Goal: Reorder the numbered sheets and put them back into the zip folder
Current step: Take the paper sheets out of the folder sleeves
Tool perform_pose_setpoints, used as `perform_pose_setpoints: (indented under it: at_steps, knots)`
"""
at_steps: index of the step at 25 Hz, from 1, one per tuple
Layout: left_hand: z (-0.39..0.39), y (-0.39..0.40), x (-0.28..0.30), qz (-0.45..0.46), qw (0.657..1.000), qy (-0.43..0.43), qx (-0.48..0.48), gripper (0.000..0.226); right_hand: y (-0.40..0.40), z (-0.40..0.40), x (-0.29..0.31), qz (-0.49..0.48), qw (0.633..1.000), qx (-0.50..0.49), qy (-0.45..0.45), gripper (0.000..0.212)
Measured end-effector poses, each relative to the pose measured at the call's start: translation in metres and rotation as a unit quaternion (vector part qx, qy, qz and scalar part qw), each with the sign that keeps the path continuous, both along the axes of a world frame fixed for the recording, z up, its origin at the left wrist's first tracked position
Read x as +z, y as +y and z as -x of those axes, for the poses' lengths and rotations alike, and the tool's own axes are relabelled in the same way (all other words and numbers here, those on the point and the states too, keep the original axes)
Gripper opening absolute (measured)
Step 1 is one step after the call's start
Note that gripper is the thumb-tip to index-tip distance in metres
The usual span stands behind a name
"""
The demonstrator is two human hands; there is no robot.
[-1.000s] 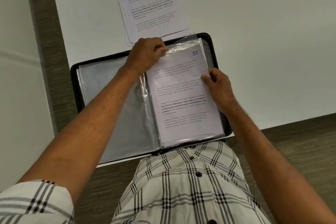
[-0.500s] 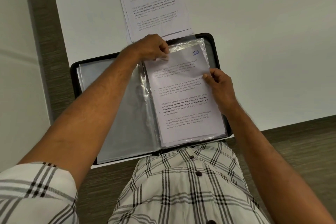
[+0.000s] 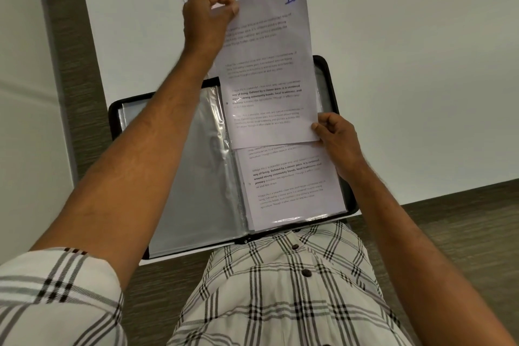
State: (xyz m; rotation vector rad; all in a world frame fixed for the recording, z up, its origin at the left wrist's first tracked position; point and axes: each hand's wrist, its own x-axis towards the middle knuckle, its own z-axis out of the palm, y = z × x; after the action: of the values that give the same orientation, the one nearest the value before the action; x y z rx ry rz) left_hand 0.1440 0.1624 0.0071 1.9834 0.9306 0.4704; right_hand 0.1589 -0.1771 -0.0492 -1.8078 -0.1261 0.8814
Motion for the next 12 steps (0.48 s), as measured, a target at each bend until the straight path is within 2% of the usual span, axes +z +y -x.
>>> perform_pose_setpoints:
  at_steps: [3,5,7,10,12]
  knots:
    - [0.011,0.007,-0.006,0.078,0.994,-0.063,0.032,0.02,0.001,0.0,-0.002,0.009,1.0,-0.007,0.0,0.013]
    - [0.023,0.003,-0.014,0.157,0.983,-0.077,0.058,0.037,0.001,0.0,-0.002,0.011,1.0,-0.012,0.0,0.012]
    - [0.038,-0.002,-0.025,0.221,0.971,-0.065,0.07,0.045,0.001,0.0,-0.003,0.014,1.0,-0.016,-0.002,0.011]
    - [0.057,-0.008,-0.042,0.262,0.965,0.01,0.02,0.032,0.0,0.001,-0.003,0.013,1.0,-0.016,-0.006,0.011]
    - [0.063,-0.012,-0.05,0.199,0.976,0.077,-0.031,0.017,0.0,0.001,-0.003,0.014,1.0,-0.017,-0.014,0.011]
